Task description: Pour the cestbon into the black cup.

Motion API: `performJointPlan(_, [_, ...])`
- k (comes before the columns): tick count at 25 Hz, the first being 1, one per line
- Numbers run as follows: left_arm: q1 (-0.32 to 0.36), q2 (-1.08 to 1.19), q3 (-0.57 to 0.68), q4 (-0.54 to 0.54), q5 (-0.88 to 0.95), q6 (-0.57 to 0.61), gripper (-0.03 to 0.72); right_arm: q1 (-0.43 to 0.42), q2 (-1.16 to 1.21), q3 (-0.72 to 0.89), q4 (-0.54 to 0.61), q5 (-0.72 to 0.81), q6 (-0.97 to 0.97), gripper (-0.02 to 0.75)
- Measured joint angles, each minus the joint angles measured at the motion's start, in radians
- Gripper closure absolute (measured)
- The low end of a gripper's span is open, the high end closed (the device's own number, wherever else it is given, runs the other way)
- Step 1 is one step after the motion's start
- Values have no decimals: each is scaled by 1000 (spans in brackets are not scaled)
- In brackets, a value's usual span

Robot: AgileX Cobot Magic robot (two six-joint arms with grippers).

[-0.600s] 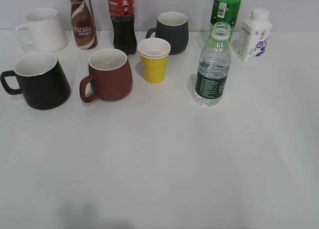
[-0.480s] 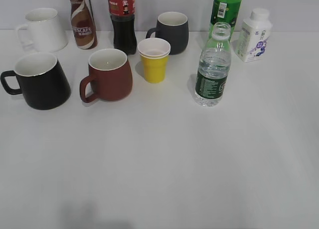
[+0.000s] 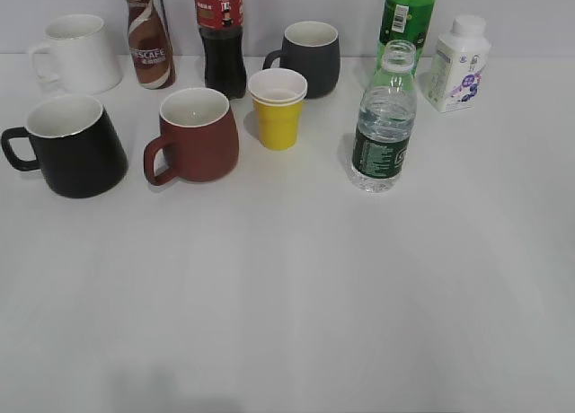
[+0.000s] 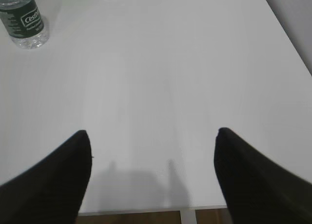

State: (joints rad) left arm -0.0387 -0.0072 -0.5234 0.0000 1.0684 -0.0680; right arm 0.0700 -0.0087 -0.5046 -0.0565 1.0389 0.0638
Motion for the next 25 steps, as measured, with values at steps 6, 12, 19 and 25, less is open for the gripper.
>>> performJointPlan(6, [0,0,0,0,0,0,447,0,0,0,0,0,0,150])
performJointPlan(12, [0,0,0,0,0,0,447,0,0,0,0,0,0,150])
performJointPlan(19, [0,0,0,0,0,0,447,0,0,0,0,0,0,150])
performJointPlan(25, [0,28,-22,0,-170,0,448,0,0,0,0,0,0,150])
